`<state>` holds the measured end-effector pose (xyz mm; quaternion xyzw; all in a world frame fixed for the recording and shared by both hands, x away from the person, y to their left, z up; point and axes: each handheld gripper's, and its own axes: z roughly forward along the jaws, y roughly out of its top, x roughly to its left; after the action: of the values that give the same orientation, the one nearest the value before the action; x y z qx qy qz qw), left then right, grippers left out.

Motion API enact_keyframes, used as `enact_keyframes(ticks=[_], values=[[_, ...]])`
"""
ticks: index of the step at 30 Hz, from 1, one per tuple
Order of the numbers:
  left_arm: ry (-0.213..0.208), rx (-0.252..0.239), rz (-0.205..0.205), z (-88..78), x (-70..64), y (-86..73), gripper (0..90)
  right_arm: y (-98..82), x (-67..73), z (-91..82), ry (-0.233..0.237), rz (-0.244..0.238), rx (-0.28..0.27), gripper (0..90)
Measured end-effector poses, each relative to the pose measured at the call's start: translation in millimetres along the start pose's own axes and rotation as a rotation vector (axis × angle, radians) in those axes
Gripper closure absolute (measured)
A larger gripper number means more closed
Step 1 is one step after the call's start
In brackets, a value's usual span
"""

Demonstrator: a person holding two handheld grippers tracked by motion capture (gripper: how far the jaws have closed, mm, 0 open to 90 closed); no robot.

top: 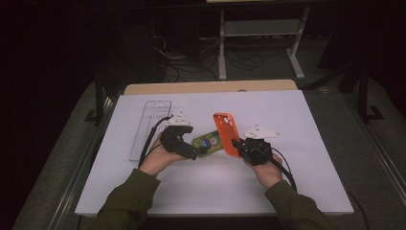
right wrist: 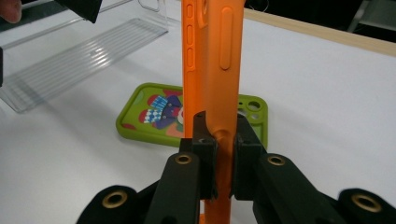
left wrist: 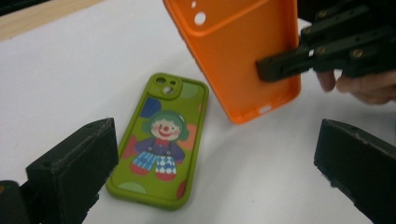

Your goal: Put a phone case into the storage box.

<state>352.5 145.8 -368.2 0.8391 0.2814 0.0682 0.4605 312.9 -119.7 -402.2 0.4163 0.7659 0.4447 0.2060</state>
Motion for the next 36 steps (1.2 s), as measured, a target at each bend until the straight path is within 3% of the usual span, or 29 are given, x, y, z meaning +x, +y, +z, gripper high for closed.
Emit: enact_keyframes(ticks=[11,15,18,36], values=[[0.006,-0.064,-0.031,0.0,12.2,17.9,0.0,12.2,8.8,16.7,0.006,0.035,-0.019,81.7],[0.009,-0.087,-0.049,2.5,13.9,22.9,0.0,15.4,13.2,20.9,0.010,0.017,-0.027,81.7],[0.011,-0.101,-0.067,7.4,15.1,22.2,0.0,15.8,18.0,21.5,0.017,0.016,-0.029,81.7],[-0.017,-0.134,-0.077,21.8,8.6,21.7,0.0,15.7,34.9,20.2,0.046,0.004,-0.030,81.7]])
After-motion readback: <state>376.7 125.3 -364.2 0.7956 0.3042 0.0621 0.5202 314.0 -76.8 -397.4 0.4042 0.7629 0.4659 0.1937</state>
